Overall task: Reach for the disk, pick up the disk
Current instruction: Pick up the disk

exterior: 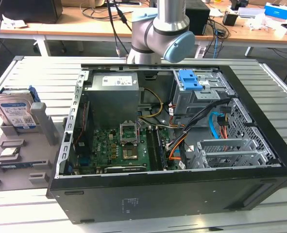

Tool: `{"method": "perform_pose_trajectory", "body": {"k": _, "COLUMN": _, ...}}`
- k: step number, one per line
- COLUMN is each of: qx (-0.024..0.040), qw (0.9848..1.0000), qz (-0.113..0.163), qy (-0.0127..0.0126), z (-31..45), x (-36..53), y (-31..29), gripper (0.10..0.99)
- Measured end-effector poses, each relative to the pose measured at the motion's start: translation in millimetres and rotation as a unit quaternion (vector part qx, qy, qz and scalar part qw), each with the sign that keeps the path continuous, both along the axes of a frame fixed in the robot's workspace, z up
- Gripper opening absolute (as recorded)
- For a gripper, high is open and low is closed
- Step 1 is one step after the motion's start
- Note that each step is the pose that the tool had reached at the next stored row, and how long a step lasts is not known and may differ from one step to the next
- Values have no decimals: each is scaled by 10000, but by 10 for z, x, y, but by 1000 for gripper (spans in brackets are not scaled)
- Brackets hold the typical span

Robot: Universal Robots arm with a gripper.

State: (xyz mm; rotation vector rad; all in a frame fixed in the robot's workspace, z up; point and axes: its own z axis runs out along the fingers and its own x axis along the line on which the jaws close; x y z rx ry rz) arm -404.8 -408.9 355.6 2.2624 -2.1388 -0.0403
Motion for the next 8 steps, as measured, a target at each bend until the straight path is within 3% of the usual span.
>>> {"method": "perform_pose_trajectory", "body": {"k": 8, "qx": 0, "qw": 10000, "qz": 2, "qy": 0, "z": 0, "x": 0, "y": 0, "gripper": 114}}
